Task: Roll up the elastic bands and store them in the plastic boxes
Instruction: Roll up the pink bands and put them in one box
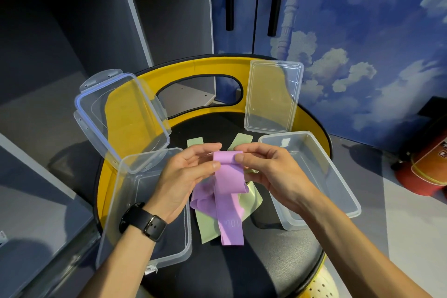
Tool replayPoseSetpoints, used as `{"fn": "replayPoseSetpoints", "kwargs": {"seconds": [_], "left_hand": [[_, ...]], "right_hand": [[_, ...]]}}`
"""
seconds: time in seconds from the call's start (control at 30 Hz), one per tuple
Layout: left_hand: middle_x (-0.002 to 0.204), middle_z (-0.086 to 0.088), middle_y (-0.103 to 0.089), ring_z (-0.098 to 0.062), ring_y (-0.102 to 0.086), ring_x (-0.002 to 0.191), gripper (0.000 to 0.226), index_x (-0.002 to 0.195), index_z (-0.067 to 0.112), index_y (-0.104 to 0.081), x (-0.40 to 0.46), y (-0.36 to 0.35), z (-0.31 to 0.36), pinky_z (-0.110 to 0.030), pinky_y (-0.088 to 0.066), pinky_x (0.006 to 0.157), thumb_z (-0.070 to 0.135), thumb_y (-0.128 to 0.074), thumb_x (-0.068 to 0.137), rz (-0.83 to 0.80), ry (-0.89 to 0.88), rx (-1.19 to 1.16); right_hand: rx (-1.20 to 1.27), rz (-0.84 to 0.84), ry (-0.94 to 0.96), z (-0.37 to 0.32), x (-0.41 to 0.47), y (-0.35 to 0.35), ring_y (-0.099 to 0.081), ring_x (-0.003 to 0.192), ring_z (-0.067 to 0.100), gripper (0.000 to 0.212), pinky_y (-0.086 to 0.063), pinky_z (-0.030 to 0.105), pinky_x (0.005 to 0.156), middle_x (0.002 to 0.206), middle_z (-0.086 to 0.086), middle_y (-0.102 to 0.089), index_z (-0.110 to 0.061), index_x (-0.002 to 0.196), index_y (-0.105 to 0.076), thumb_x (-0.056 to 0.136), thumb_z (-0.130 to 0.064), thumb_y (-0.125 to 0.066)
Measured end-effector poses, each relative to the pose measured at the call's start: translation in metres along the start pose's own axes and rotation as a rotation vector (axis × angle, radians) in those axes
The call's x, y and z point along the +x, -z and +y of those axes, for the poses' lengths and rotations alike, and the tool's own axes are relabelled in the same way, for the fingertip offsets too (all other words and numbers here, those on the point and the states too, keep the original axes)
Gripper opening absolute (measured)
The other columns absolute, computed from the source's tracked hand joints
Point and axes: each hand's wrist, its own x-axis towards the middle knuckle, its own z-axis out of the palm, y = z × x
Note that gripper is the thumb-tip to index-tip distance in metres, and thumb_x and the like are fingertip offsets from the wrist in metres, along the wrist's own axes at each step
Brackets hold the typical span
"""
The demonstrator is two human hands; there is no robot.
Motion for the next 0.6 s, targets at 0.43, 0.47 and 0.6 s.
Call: {"fn": "replayPoseSetpoints", "kwargs": {"seconds": [0.43, 0.47, 0.6], "left_hand": [[0.104, -0.005, -0.073, -0.018, -0.071, 0.094, 0.025, 0.104, 0.014, -0.069, 0.0011, -0.0015, -0.0013, -0.026, -0.058, 0.077, -0.001, -0.062, 0.085, 0.013, 0.042, -0.035], [0.103, -0.003, -0.072, -0.017, -0.071, 0.094, 0.025, 0.103, 0.014, -0.069, 0.0009, -0.0006, -0.0019, -0.026, -0.058, 0.076, -0.001, -0.063, 0.085, 0.013, 0.036, -0.029], [0.103, 0.001, -0.073, -0.014, -0.071, 0.095, 0.027, 0.101, 0.014, -0.068, 0.0002, -0.0001, -0.0023, -0.025, -0.058, 0.077, -0.006, -0.061, 0.084, 0.013, 0.022, -0.014]], "right_hand": [[0.031, -0.016, 0.0, 0.001, 0.0, 0.001, -0.071, 0.086, 0.021, 0.027, -0.057, 0.032, 0.077, 0.1, 0.011, -0.072, -0.008, 0.109, -0.067, 0.083, -0.003, -0.071], [0.012, -0.02, -0.017, 0.001, -0.0006, 0.0007, -0.071, 0.086, 0.02, 0.024, -0.058, 0.036, 0.081, 0.101, 0.011, -0.072, -0.008, 0.108, -0.068, 0.085, -0.01, -0.071], [-0.039, -0.031, -0.061, 0.0019, -0.0018, 0.0003, -0.071, 0.082, 0.019, 0.018, -0.058, 0.04, 0.082, 0.095, 0.009, -0.073, -0.008, 0.102, -0.07, 0.09, -0.02, -0.067]]}}
